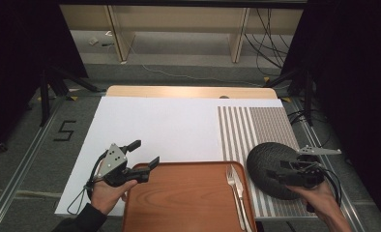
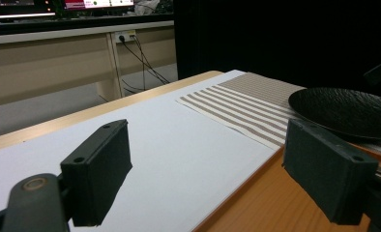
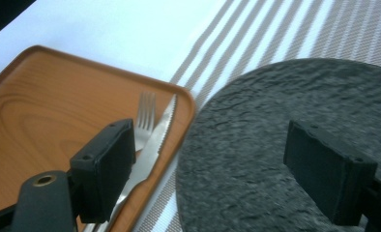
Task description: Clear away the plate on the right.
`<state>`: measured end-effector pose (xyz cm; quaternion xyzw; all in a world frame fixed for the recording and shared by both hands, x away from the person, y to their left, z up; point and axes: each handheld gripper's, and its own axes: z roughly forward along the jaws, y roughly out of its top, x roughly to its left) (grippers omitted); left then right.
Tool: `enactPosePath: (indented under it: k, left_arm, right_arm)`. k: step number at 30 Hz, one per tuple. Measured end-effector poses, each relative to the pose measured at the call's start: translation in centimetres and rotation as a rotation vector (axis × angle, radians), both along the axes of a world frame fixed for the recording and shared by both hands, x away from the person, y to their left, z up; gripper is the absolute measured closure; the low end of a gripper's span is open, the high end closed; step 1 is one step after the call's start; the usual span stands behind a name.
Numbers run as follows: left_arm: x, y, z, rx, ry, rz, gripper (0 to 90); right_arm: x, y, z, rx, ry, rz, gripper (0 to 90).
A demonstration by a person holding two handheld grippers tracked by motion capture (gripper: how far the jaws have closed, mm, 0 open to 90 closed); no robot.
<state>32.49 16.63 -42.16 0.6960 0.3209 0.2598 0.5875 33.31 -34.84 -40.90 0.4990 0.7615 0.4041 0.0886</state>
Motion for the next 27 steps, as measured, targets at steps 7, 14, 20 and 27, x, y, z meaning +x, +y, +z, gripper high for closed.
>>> enactPosePath:
  k: [7, 14, 20, 27]
  left_arm:
    - [-0.1, 0.3, 0.1, -0.004, -0.005, 0.005, 16.9]
    - [0.0, 0.1, 0.0, 0.001, -0.002, 0.003, 16.9]
    - [0.0, 0.1, 0.0, 0.005, -0.001, -0.002, 16.9]
    - [0.0, 0.0, 0.0, 0.005, -0.007, -0.006, 17.0]
  right_arm:
    - [-0.3, -1.4, -0.1, 0.019, 0.008, -0.065, 19.7]
    - [-0.6, -2.9, -0.5, 0.038, 0.023, -0.111, 19.8]
    - [-1.1, -4.5, -0.9, 0.061, 0.035, -0.155, 20.0]
    - [-1.9, -6.6, -1.6, 0.097, 0.067, -0.223, 20.6]
